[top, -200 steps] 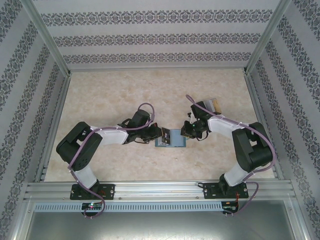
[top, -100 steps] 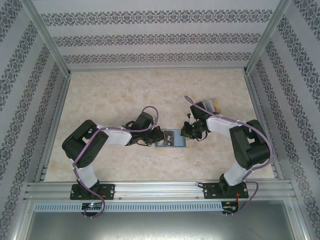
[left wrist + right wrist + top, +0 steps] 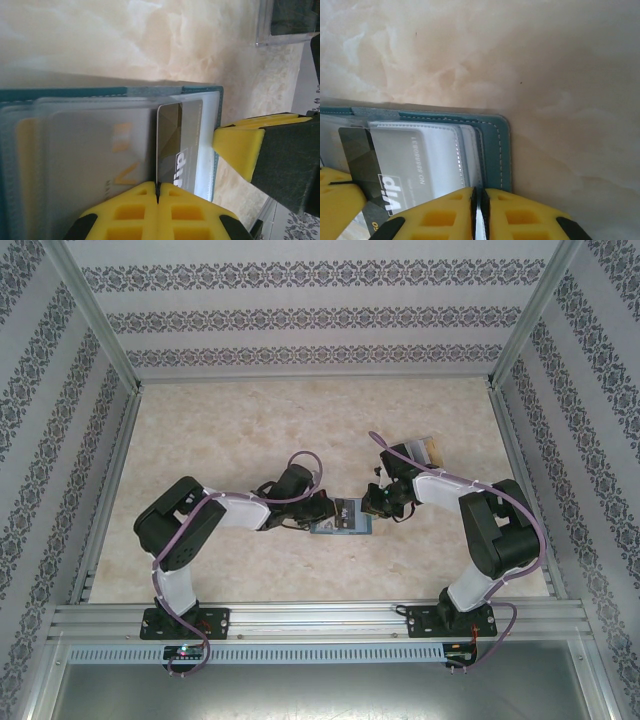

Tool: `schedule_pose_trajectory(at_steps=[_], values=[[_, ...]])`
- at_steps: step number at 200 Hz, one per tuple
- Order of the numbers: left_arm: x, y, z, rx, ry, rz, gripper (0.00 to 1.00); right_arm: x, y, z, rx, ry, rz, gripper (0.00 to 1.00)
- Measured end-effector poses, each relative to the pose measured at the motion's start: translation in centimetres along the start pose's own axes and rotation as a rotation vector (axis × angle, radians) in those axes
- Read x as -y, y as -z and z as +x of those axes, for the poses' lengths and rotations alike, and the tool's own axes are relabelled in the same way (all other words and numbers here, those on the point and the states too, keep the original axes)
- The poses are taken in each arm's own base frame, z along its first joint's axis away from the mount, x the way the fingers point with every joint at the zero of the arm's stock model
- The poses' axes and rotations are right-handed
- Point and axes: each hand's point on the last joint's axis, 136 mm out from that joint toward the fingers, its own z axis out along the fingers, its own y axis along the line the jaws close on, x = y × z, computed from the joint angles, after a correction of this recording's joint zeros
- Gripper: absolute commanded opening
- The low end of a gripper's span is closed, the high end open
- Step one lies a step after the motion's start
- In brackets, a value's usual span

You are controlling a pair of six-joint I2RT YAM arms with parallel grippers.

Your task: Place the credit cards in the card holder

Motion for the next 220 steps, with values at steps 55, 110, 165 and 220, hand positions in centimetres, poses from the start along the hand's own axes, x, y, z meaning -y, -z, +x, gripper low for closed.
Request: schedule_pose_trajectory(at_steps=[55,110,165,220], values=[[1.0,-1.4,0.4,-0.011,-0.003,0.009,0.01,0.0,0.0,0.0,0.010,-0.002,-0.010,0.18],[1.2,-1.6,0.2,-0.009,0.004,0.004,0.15,-0.2,0.2,-0.1,0.018,-0.007,-0.019,0.24],[1.9,-0.5,-0.2,0.030,-0.037,-0.029,0.43,0.0,3.2,-1.1,0.087,-0.011,-0.010,0.31],[2.0,0.7,-0.4,0.050,-0.073,-0.069,0.51,0.1,8.5,-4.7,0.240,0.002,0.001,0.34]])
